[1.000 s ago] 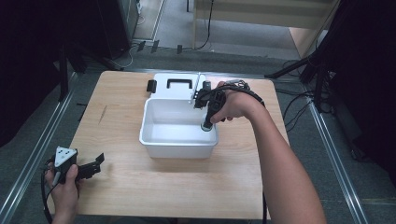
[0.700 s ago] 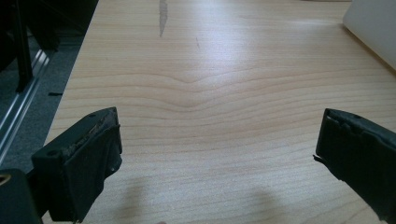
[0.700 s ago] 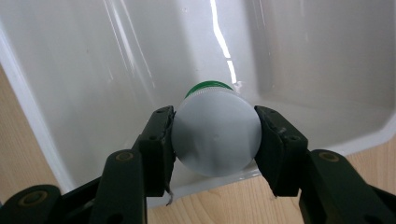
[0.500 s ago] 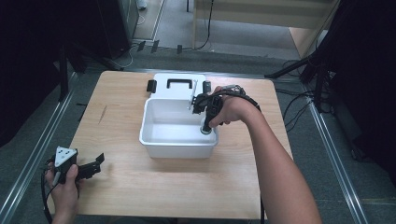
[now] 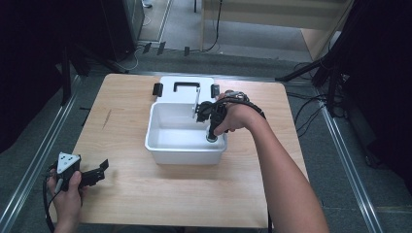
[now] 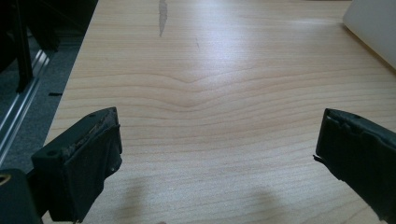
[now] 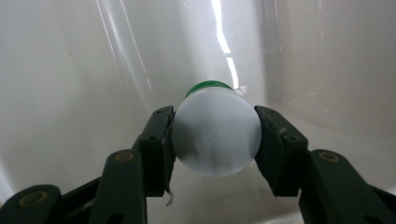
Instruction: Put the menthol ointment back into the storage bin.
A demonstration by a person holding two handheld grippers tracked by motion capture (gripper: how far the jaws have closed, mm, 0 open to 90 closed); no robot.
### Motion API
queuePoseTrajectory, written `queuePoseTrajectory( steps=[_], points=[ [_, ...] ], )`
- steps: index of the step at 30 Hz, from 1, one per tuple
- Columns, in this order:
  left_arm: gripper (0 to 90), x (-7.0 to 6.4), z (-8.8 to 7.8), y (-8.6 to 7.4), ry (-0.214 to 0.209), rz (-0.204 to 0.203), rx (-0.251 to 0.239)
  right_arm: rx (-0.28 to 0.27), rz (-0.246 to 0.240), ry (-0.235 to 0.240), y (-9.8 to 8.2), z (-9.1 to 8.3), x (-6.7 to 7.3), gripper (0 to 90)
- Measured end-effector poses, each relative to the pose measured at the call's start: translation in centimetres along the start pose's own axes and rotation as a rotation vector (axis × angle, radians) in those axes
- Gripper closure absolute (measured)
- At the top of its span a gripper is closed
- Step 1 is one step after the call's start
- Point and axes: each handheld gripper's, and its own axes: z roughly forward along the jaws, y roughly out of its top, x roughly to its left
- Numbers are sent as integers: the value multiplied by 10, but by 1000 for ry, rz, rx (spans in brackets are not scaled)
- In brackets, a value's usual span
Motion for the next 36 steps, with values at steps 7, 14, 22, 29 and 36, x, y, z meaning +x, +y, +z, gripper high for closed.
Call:
queuePoseTrajectory(
  steps=[7, 14, 22, 29, 36],
  points=[
    [8, 0, 0, 0, -3, -2, 0, 9, -4, 4, 3, 6, -1, 518],
    [7, 0, 0, 0, -2, 0, 2, 26, -3, 2, 5, 10, 0, 518],
    [8, 0, 0, 0, -1, 1, 2, 57, -10, -11, 7, 15, 0, 517],
    [8, 0, 0, 0, -3, 1, 3, 92, -13, -31, 9, 20, 2, 517],
    [8, 0, 1, 0, -6, 3, 5, 106, -19, -43, 11, 23, 2, 514]
  ],
)
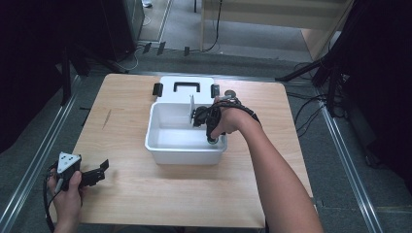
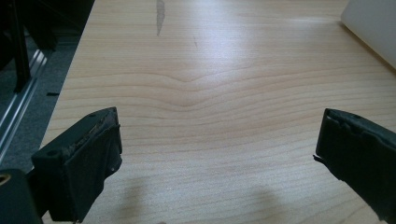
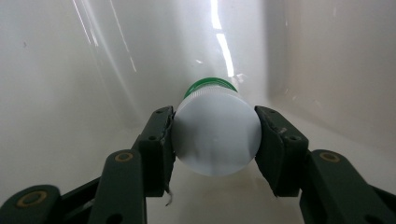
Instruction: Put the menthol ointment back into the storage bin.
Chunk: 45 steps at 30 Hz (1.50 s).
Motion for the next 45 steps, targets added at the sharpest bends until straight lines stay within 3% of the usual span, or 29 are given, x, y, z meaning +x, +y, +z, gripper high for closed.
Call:
queuePoseTrajectory(
  steps=[5, 10, 13, 25, 34, 38, 44, 45],
  points=[
    [8, 0, 0, 0, -2, 0, 0, 23, -14, -7, 2, 2, 1, 513],
    [10, 0, 0, 0, -1, 2, 0, 27, -18, -14, 4, 2, 1, 569],
    [68, -1, 0, 0, 16, -1, -3, 25, -17, -13, 4, 1, 1, 567],
    [70, 0, 0, 0, 12, 0, -4, 17, -10, -5, 1, 1, 1, 544],
    [69, -1, -1, 0, 16, -4, -5, -9, 42, 15, -3, -16, 1, 430],
    [0, 0, -1, -1, 1, -8, -3, -35, 62, 21, -6, -26, 1, 330],
    [0, 0, -1, -1, 11, -16, -4, -51, 91, 2, -8, -45, 7, 174],
    [0, -1, -1, -1, 12, -16, -5, -51, 71, 17, -9, -49, 7, 135]
  ],
)
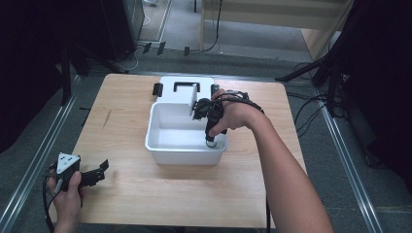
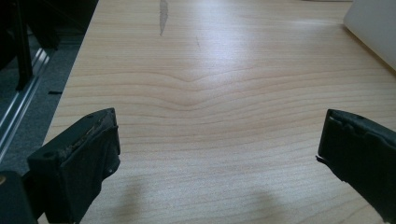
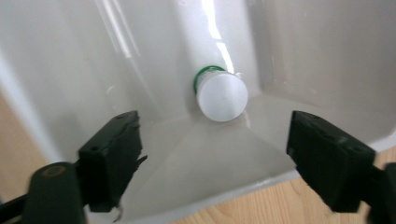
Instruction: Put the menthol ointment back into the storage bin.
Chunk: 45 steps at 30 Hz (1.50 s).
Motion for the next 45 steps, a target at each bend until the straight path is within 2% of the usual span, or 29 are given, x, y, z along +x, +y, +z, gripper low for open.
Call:
queuePoseTrajectory(
  steps=[7, 20, 35, 45],
  points=[
    [0, 0, 0, 0, 3, 1, 2, -29, -6, -9, -8, -21, 3, 97],
    [0, 0, 0, 0, 0, 10, 7, -50, 74, -42, -49, -38, -7, 95],
    [0, 0, 0, 0, -3, 11, 5, -65, 163, -34, -99, -27, -14, 99],
    [0, 0, 0, 0, -5, 8, 3, -93, 252, -39, -134, -12, -14, 117]
  ],
)
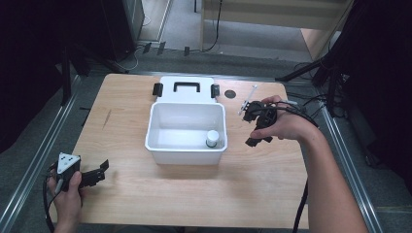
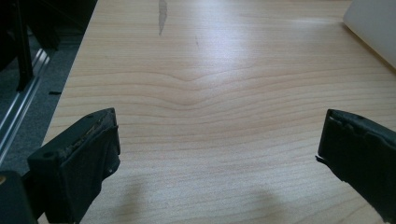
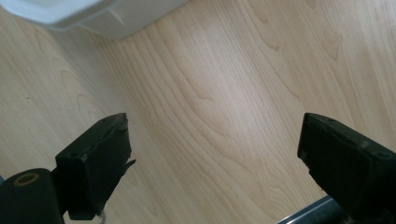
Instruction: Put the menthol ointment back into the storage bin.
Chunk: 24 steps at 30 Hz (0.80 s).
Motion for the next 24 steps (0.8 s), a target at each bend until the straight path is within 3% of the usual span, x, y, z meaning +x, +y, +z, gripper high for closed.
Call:
queuePoseTrajectory(
  steps=[10, 16, 24],
  points=[
    [0, 0, 0, 0, 0, 2, 0, -60, 111, -1, -42, 16, -5, 133],
    [0, 0, 0, 0, -4, 7, 4, -102, 148, -8, -63, 29, -2, 132],
    [0, 0, 0, 0, -4, 3, 0, -217, 291, -64, -99, 50, 3, 131]
  ],
)
